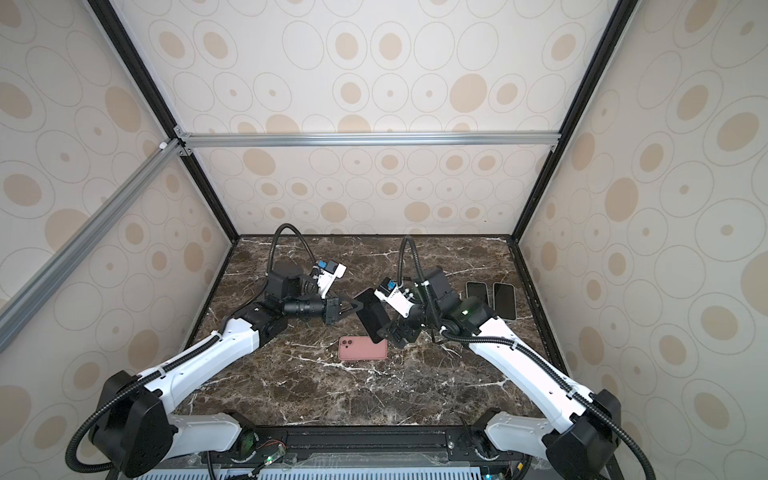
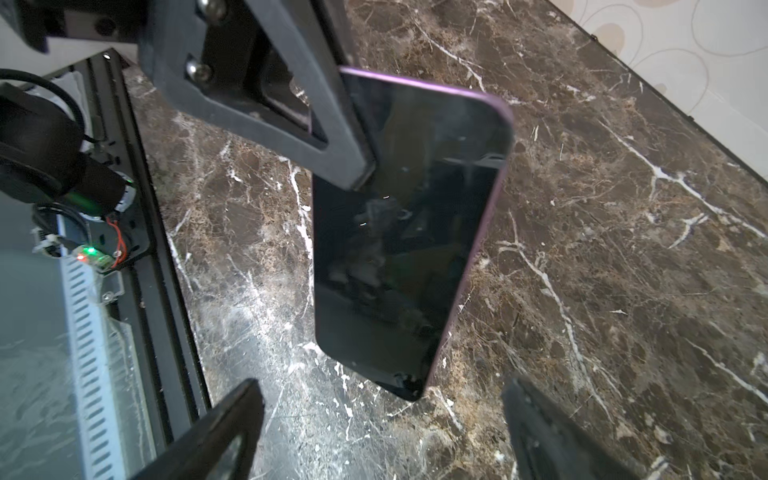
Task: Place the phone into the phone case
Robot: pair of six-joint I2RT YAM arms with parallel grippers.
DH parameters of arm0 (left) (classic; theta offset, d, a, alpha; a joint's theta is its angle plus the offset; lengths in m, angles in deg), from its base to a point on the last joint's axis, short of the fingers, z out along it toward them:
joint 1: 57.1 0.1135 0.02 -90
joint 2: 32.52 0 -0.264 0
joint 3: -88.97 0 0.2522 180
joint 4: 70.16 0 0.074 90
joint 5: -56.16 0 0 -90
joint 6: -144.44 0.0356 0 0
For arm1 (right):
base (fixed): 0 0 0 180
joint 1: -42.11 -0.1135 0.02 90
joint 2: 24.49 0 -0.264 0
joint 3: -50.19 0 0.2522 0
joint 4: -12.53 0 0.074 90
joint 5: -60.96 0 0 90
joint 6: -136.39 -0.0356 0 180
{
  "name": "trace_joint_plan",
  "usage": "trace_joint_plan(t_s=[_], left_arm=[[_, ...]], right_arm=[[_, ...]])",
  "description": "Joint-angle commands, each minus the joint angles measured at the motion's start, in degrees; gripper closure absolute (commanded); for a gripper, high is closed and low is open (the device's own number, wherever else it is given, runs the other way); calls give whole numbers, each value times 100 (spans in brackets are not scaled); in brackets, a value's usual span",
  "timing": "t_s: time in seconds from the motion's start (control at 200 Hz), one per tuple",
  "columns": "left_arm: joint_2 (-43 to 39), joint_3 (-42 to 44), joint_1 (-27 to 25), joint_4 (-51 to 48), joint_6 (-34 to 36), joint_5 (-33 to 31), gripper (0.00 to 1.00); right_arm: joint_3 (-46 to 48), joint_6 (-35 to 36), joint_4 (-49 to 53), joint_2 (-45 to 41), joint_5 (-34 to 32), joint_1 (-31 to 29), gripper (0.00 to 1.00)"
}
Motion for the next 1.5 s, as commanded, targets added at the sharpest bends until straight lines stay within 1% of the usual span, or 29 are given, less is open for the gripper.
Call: trace_joint_plan(t_s=[0.0,0.13,0.245,0.35,0.535,0.705,0.86,0.925,0.965,1.14,1.26,1.451,1.496], left_arm=[[-294,-409,20,-863,1026,285,100],[-349,-440,-1,-1251,1252,460,100],[-438,-329,-67,-1322,1332,608,100],[-496,-246,-211,-1502,1486,777,100],[-531,-244,-495,-1837,1777,802,100],[-469,-343,-587,-1965,1926,844,100],[-320,-524,-617,-2209,2133,848,100],[-274,-590,-625,-2286,2197,861,100],[-242,-613,-630,-2323,2236,871,100],[-163,-716,-661,-2437,2381,1006,100],[-114,-814,-678,-2582,2509,1011,100],[-61,-887,-687,-2670,2610,1068,100],[-70,-886,-692,-2669,2632,1073,100]], right_arm=[[-287,131,477,-178,1239,314,11],[-460,-43,561,-40,2151,680,16],[-672,5,758,194,2689,857,21],[-862,181,980,413,2823,874,23],[-1013,486,1195,790,3084,869,26],[-1031,536,1196,967,3332,855,28],[-1045,779,1423,1165,3402,792,37],[-1035,858,1485,1249,3433,755,45],[-1045,912,1514,1307,3506,729,48],[-1099,1020,1578,1545,3569,634,51],[-1198,1162,1727,1675,3673,527,59],[-1211,1247,1803,1849,3795,409,81],[-1224,1282,1853,1880,3830,377,84]])
